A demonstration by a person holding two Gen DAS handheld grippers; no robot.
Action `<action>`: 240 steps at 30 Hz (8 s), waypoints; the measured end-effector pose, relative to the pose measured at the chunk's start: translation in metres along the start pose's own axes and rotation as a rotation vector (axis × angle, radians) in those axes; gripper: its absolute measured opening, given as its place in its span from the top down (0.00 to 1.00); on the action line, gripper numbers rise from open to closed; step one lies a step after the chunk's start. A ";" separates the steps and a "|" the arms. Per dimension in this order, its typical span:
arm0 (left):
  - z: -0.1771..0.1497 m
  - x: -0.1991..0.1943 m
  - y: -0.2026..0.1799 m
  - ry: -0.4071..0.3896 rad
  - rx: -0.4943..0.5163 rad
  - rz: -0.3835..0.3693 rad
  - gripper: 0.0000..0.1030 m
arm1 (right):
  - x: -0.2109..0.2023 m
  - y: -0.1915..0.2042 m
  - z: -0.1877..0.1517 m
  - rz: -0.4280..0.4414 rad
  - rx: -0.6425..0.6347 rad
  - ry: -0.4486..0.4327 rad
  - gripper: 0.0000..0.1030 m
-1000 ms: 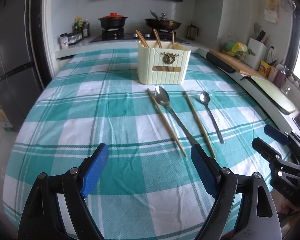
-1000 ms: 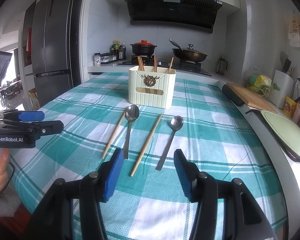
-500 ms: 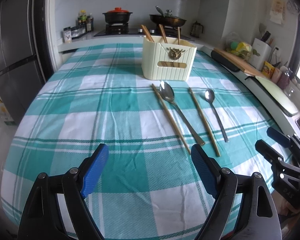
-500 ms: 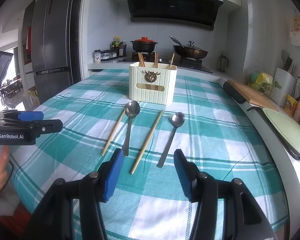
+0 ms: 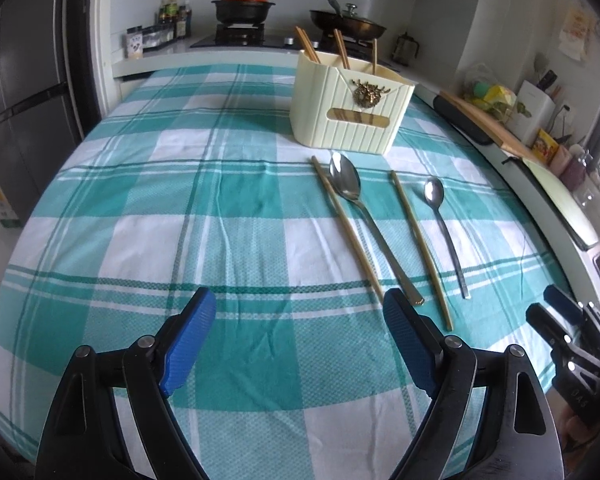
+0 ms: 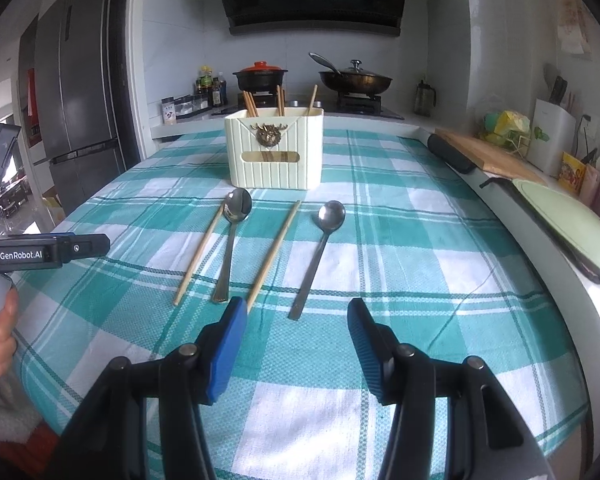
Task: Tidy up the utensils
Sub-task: 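Grasp a wooden chopstick with the left tool while the right tool grasps a metal spoon, then lift the chopstick and spoon with both tools toward the cream holder, then open both tools to drop the chopstick and spoon into the holder, then pull both open tools back over the remaining spoon and chopstick, then grasp the metal spoon handle with the left tool while the right tool grasps the chopstick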
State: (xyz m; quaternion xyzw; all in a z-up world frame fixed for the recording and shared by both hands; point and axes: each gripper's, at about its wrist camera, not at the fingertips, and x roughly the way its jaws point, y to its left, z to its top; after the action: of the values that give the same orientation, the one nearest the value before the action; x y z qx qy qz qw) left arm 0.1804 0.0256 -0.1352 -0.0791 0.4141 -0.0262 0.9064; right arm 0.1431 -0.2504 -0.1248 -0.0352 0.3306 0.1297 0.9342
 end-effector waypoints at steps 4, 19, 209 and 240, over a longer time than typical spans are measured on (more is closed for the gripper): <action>0.016 0.024 -0.011 0.030 0.038 -0.020 0.16 | 0.007 -0.010 0.001 -0.002 0.047 0.026 0.48; 0.062 0.137 -0.034 0.140 0.138 0.141 0.21 | 0.086 -0.043 0.047 0.026 0.086 0.192 0.48; 0.000 -0.011 -0.011 0.078 0.009 -0.058 0.21 | 0.002 0.020 0.005 0.061 -0.070 0.067 0.46; 0.068 0.107 -0.062 0.124 0.071 0.034 0.17 | 0.013 0.016 -0.001 0.053 -0.040 0.079 0.46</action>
State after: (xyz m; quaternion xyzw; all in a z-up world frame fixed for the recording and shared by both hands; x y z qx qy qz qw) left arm 0.3032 -0.0388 -0.1606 -0.0380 0.4695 -0.0304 0.8816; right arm 0.1475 -0.2327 -0.1336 -0.0500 0.3653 0.1595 0.9158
